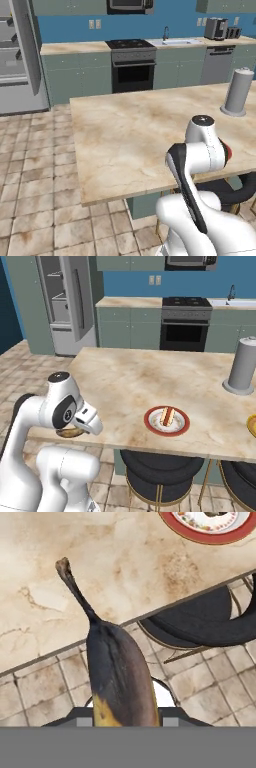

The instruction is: Pick up the banana and peach from the fridge and place one fruit on each plate on the dining counter.

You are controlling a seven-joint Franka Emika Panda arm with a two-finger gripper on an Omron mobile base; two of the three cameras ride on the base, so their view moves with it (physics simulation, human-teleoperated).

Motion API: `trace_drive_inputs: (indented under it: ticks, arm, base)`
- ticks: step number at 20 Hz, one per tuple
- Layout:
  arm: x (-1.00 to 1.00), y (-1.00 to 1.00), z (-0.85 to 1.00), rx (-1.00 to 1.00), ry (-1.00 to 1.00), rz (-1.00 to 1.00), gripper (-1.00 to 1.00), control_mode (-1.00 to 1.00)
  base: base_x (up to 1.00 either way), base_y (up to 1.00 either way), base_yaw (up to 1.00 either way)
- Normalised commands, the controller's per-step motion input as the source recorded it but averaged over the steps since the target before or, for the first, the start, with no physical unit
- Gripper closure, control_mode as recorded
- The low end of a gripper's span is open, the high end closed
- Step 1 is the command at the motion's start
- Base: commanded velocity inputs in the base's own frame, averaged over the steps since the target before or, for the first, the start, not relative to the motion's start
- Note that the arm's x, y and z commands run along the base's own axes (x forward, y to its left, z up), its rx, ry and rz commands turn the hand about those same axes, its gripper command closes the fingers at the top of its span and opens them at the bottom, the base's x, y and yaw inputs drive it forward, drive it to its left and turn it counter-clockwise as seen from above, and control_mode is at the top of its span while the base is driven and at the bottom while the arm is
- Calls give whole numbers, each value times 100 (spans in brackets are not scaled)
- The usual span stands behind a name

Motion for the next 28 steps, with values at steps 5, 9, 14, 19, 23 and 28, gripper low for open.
trace_drive_inputs:
  ticks: [5,9,14,19,23,28]
  arm:
    - [9,-52,0,6,-8,-20,100,-100]
    - [25,-84,0,13,-1,-22,100,-100]
    - [47,-96,0,17,0,-14,100,-100]
    - [59,-97,0,17,0,-14,100,-100]
    - [70,-72,0,3,0,-6,100,-100]
    - [73,-52,0,0,0,0,100,-100]
  base:
    - [0,0,0]
    - [0,0,0]
    - [0,0,0]
    - [0,0,0]
    - [0,0,0]
    - [0,0,0]
